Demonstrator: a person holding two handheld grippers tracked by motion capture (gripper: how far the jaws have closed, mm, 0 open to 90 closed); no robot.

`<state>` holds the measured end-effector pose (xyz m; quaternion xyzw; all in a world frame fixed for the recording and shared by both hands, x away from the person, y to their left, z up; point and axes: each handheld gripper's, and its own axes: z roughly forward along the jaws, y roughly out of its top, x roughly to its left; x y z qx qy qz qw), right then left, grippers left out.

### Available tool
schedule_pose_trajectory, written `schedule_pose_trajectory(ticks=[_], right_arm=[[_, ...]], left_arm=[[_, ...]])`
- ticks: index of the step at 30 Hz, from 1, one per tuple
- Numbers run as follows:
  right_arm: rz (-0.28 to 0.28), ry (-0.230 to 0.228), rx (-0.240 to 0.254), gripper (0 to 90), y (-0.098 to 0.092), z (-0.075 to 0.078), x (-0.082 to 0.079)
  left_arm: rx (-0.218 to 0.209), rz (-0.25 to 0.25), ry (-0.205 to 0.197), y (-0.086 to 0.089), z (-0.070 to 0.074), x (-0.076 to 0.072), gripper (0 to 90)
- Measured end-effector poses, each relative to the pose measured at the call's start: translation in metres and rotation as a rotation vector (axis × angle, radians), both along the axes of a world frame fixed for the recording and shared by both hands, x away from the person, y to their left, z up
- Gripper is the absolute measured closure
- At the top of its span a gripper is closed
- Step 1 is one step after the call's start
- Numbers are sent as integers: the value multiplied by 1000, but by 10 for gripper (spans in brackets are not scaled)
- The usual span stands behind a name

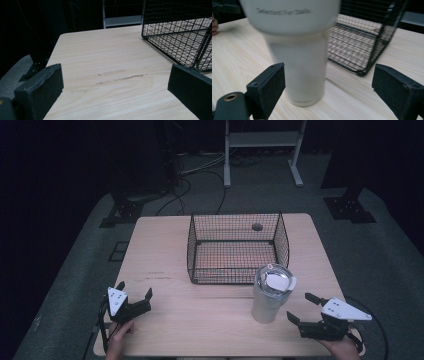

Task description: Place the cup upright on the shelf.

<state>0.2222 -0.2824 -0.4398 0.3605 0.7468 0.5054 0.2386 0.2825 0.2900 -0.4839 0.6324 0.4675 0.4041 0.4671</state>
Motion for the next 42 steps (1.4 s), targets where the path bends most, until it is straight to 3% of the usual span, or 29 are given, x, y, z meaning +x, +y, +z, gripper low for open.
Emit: schedule_pose_trajectory(ticks=[16,21,27,42], right_arm=[[78,6,-53,102,33,-8,11],[71,8,-36,102,41,-13,17],[87,17,17,71,48,-20,25],[82,-29,54,70,63,-25,37]], left_arm=[[-2,-4,-2,0,0,0,0],[-2,-5,-1,0,0,0,0],[-1,-4,-2,0,0,0,0],[0,-7,-4,0,0,0,0]])
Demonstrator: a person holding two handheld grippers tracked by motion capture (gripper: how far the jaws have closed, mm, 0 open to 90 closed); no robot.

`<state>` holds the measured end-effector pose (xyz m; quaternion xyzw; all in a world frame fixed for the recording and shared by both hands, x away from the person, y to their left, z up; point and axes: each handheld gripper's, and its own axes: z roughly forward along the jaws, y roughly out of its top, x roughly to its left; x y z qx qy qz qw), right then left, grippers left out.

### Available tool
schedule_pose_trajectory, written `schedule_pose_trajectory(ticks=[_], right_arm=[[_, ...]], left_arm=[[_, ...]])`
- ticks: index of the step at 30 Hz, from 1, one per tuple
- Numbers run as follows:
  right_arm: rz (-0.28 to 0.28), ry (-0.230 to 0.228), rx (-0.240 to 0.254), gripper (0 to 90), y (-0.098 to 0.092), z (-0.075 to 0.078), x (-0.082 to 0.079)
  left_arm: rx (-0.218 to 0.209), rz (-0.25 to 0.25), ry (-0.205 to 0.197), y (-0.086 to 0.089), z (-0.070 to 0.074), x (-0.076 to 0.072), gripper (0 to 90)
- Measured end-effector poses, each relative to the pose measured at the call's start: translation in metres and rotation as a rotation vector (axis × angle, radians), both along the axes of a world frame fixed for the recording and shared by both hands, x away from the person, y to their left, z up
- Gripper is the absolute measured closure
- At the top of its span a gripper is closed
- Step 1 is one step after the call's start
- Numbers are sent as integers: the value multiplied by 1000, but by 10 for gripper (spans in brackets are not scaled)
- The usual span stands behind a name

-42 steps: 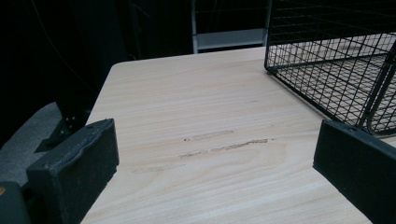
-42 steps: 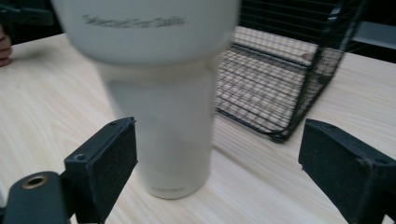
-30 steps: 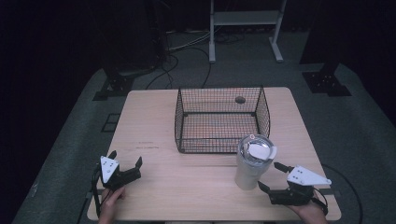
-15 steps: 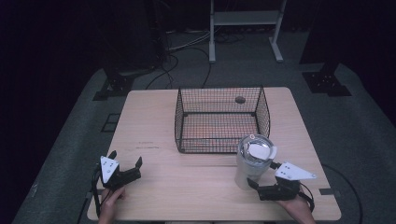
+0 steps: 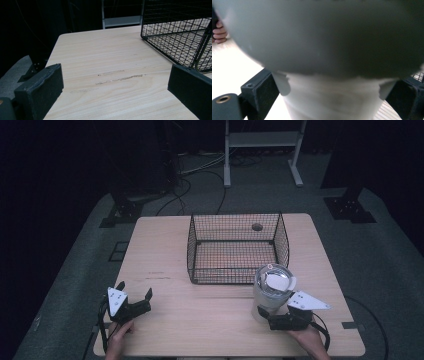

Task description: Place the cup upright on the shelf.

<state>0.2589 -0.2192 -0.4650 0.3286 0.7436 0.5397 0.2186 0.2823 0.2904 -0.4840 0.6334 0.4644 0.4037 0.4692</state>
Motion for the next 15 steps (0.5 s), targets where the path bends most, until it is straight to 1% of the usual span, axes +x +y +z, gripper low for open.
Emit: schedule_pose_trajectory(ticks=[1,2,4,5,9,13,15], right_arm=[[-2,-2,7,71,1,0,0],[-2,-10,-2,71,1,0,1],[-4,-19,2,71,3,-1,2],[-3,-20,10,74,4,-1,3],[0,-27,17,81,5,-1,4],[-2,-25,16,86,6,-1,3],[-1,-35,12,87,6,-1,3]], left_arm=[[-1,0,0,0,0,0,0],[-1,1,1,0,0,0,0],[-2,1,1,0,0,0,0],[-2,1,1,0,0,0,0],[-1,0,0,0,0,0,0],[-1,1,1,0,0,0,0],[-1,1,0,0,0,0,0]])
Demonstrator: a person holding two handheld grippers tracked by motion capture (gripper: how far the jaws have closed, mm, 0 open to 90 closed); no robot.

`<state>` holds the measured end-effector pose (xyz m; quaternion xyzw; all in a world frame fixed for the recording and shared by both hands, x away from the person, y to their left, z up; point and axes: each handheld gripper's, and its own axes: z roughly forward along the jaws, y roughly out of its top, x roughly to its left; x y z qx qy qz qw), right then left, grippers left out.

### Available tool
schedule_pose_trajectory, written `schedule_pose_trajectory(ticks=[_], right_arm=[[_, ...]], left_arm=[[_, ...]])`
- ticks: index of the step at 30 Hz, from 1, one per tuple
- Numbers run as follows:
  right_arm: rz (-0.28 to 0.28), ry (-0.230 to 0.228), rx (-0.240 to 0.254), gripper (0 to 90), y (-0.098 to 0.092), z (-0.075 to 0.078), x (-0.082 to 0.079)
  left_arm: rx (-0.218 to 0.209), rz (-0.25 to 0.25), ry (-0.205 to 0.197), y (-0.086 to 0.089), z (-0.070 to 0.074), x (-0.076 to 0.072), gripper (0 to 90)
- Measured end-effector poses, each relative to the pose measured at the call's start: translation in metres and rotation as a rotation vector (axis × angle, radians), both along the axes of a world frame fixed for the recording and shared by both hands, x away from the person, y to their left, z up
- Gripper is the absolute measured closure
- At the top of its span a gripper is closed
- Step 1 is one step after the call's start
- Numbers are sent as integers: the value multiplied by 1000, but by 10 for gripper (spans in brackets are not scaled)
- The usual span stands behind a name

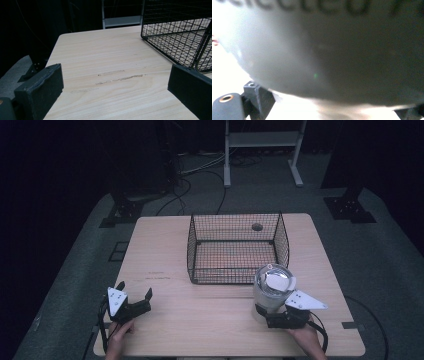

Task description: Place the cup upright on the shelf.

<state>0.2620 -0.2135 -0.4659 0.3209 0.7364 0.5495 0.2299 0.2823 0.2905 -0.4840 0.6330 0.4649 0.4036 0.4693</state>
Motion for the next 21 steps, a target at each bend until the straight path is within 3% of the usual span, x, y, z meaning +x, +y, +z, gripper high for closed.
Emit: schedule_pose_trajectory(ticks=[7,12,17,21], right_arm=[[15,-19,-3,89,0,0,-2],[42,-13,37,89,0,3,-4],[60,-32,62,89,2,16,-4],[71,-38,51,89,6,30,-1]], left_arm=[[-3,1,1,1,0,0,0],[-2,1,1,0,0,0,0],[-2,1,0,0,0,0,0],[-1,2,1,0,0,0,0]])
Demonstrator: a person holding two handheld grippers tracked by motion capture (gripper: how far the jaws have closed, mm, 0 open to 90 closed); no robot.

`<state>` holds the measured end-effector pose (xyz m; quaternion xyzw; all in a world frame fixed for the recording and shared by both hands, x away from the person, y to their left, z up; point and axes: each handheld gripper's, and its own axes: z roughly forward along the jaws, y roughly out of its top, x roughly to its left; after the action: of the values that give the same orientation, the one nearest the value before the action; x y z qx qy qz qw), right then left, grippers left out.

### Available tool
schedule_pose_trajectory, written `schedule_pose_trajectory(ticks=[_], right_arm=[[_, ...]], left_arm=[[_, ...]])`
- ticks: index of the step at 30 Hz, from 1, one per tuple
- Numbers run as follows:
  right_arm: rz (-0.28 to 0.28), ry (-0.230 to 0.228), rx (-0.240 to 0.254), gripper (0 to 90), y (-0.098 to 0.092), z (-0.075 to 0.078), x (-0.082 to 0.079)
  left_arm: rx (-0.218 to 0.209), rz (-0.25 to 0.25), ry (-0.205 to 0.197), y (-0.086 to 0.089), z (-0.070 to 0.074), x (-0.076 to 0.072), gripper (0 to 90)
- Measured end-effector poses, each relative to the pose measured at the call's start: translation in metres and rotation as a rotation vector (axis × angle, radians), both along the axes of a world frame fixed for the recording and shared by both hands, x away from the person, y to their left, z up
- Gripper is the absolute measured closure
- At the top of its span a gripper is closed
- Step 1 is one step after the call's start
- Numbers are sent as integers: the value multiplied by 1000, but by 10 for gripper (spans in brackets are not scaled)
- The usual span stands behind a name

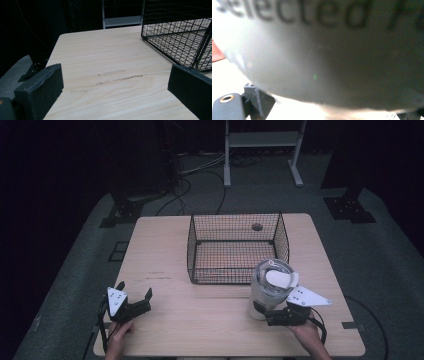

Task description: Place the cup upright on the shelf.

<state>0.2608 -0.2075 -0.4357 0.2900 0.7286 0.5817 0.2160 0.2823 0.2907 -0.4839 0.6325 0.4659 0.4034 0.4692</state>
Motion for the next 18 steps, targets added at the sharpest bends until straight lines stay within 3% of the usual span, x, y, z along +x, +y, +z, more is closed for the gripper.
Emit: schedule_pose_trajectory(ticks=[7,18], right_arm=[[30,-19,-23,89,8,20,8],[58,-27,-13,89,22,54,28]], left_arm=[[0,0,2,0,0,0,0],[-3,-2,0,0,0,0,0]])
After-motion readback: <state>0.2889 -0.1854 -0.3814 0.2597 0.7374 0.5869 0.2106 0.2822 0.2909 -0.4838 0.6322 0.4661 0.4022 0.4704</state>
